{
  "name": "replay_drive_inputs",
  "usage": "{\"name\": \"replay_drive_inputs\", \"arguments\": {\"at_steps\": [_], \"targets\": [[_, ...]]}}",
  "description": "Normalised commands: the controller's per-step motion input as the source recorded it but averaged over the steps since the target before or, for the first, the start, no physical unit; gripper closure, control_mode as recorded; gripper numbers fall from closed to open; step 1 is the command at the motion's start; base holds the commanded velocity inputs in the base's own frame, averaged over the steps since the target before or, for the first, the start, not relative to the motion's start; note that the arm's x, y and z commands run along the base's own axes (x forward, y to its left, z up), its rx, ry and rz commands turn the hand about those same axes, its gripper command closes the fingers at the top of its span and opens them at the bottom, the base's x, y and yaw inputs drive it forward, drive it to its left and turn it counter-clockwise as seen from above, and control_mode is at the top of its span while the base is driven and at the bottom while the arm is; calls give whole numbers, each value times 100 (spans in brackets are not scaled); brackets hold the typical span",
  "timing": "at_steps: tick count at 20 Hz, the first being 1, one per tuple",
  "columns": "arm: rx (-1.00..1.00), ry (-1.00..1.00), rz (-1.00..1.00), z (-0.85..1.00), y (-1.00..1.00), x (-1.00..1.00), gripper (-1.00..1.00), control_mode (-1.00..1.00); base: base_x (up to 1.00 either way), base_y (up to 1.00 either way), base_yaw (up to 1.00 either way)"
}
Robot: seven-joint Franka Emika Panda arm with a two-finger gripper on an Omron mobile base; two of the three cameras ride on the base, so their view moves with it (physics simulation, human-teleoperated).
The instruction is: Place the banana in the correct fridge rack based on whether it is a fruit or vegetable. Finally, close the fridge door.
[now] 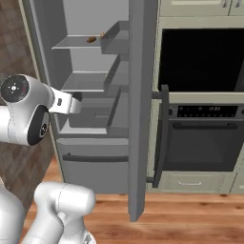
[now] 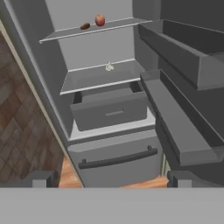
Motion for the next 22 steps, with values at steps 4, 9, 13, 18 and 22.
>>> {"name": "replay_drive_inputs", "arguments": {"at_steps": [4, 9, 13, 18, 22], "targets": [[0, 0, 0, 0, 0, 0, -100, 100, -1, -27, 0], [0, 0, 0, 0, 0, 0, -100, -100, 0, 0, 0], [0, 0, 0, 0, 0, 0, -100, -100, 0, 0, 0], [0, -1, 0, 0, 0, -9, -100, -100, 0, 0, 0], [0, -21, -1, 0, -8, -63, -100, -100, 0, 0, 0]]}}
